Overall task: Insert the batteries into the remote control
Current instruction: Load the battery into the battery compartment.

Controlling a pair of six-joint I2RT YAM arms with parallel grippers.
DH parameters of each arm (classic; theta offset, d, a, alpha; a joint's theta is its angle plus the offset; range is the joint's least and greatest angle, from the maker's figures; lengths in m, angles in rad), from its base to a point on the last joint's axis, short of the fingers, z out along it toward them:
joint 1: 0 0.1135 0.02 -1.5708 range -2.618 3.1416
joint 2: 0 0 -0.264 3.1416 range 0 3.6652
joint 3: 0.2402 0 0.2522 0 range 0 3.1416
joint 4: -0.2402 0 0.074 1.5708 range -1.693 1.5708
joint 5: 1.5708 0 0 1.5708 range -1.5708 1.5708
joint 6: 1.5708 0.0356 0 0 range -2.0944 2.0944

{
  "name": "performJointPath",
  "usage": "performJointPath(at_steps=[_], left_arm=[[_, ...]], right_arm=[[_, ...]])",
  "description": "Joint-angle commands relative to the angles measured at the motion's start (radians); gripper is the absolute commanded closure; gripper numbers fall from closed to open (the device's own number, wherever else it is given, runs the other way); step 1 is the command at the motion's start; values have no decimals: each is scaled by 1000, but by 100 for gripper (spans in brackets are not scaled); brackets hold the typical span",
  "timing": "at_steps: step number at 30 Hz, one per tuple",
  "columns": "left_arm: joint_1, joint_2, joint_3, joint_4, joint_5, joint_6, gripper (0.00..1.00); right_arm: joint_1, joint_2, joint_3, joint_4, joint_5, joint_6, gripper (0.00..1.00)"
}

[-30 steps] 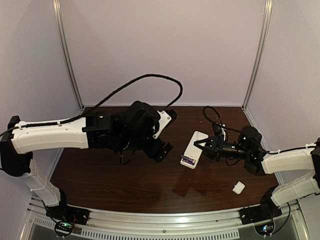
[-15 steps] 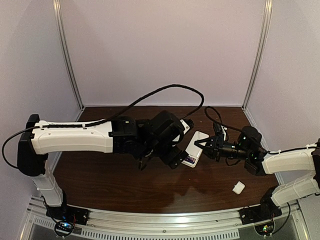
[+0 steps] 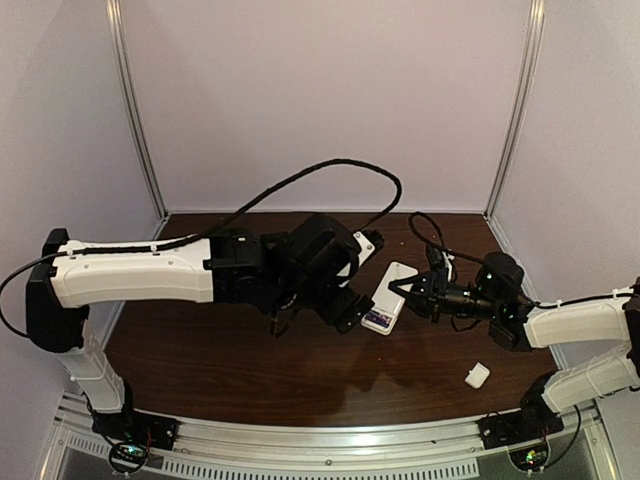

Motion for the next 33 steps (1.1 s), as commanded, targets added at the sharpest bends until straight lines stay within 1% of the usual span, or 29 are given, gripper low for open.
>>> performJointPath(at_steps=[1, 3, 5, 8, 11, 12, 15, 20, 26, 30, 33], left_arm=[[46, -144, -87, 95, 88, -37, 3], [67, -197, -152, 140, 128, -59, 3], [78, -230, -182, 157, 113, -70, 3], [78, -211, -167, 120, 84, -75, 3], [56, -162, -138, 89, 48, -64, 12], [37, -142, -123, 75, 10, -59, 15], [15, -93, -77, 43, -26, -46, 28], [3, -73, -65, 51, -6, -38, 49], [2, -60, -62, 67, 18, -27, 59], [-4, -44, -47, 68, 13, -11, 62], [-10, -29, -32, 68, 14, 5, 66]], right_arm=[[1, -20, -9, 94, -24, -28, 100], [1, -24, -6, 99, -31, -36, 100], [1, -32, -2, 87, -25, -39, 100], [2, -37, 5, 72, -19, -35, 100], [3, -33, 9, 82, -17, -20, 100], [3, -34, 10, 81, -17, -16, 100], [4, -38, 10, 71, -13, -13, 100], [6, -38, 8, 74, -18, -17, 100], [6, -28, 13, 66, -23, -21, 100], [7, -26, 15, 63, -23, -17, 100], [9, -26, 14, 59, -21, -19, 100]])
